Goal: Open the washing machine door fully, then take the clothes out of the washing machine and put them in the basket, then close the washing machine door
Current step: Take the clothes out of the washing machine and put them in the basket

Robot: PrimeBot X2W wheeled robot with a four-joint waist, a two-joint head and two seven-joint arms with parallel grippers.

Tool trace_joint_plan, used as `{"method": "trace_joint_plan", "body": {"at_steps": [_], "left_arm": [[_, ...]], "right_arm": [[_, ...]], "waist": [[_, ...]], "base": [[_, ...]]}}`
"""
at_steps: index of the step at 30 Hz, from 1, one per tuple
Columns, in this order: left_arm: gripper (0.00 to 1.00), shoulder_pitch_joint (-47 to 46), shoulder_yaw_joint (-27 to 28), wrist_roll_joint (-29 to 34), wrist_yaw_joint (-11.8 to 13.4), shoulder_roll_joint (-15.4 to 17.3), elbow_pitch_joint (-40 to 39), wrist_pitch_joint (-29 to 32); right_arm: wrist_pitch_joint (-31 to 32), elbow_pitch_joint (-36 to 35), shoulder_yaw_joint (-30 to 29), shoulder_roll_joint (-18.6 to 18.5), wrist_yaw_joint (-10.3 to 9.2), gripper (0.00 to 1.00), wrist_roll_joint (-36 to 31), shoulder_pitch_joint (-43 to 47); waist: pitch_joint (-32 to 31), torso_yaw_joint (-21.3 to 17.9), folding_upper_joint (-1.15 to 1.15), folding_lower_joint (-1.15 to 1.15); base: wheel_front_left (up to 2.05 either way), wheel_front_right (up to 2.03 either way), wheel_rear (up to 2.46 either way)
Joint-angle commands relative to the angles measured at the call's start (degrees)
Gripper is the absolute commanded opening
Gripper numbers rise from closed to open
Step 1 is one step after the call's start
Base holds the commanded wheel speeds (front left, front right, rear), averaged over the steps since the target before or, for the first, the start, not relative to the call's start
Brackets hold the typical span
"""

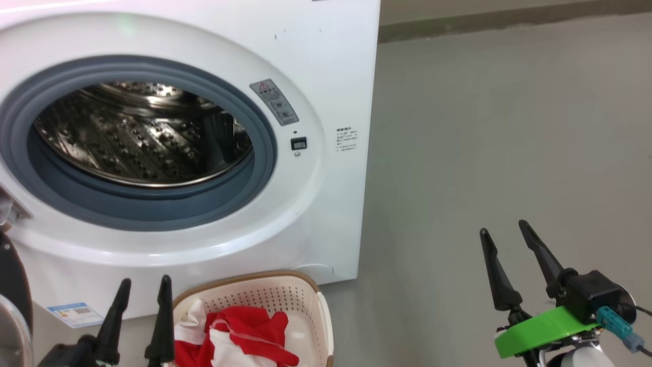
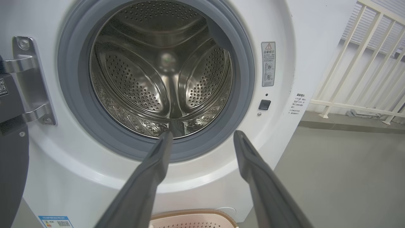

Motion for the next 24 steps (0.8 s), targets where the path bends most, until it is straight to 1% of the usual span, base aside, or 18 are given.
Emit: {"method": "trace_joint_plan", "body": {"at_steps": [1, 5, 12, 18, 24], "left_arm": [[1.0, -0.23, 1.99, 0.49, -0.31, 1.22, -1.92, -0.69], [1.0, 1.05, 2.36, 1.4, -0.31, 1.68, -3.47, -0.69], [1.0, 2.64, 3.21, 1.88, -0.31, 1.46, -5.31, -0.69], [1.0, 3.72, 3.22, 2.64, -0.32, 1.35, -5.04, -0.69], [1.0, 3.5, 4.62, 4.18, -0.28, 0.71, -5.23, -0.69]], "right_arm": [[-0.37, -1.84, 0.8, -0.06, 0.36, 1.0, -0.68, -0.41], [-0.37, -2.36, 0.41, -0.06, 0.36, 1.0, -0.66, 0.69], [-0.37, -2.77, -0.5, -0.06, 0.36, 1.0, -0.46, 1.93], [-0.37, -2.74, -0.52, -0.06, 0.36, 1.0, -0.79, 2.42], [-0.37, -2.6, -0.24, -0.06, 0.36, 1.0, -1.07, 2.56]], "waist": [[-1.06, 0.04, 0.0, 0.0], [-1.7, 0.04, 0.0, 0.0], [-2.67, 0.04, 0.0, 0.0], [-3.28, 0.06, 0.0, 0.0], [-3.57, 0.4, 0.0, 0.0]], "base": [[0.0, 0.0, 0.0], [0.0, 0.0, 0.0], [0.0, 0.0, 0.0], [0.0, 0.0, 0.0], [0.0, 0.0, 0.0]]}}
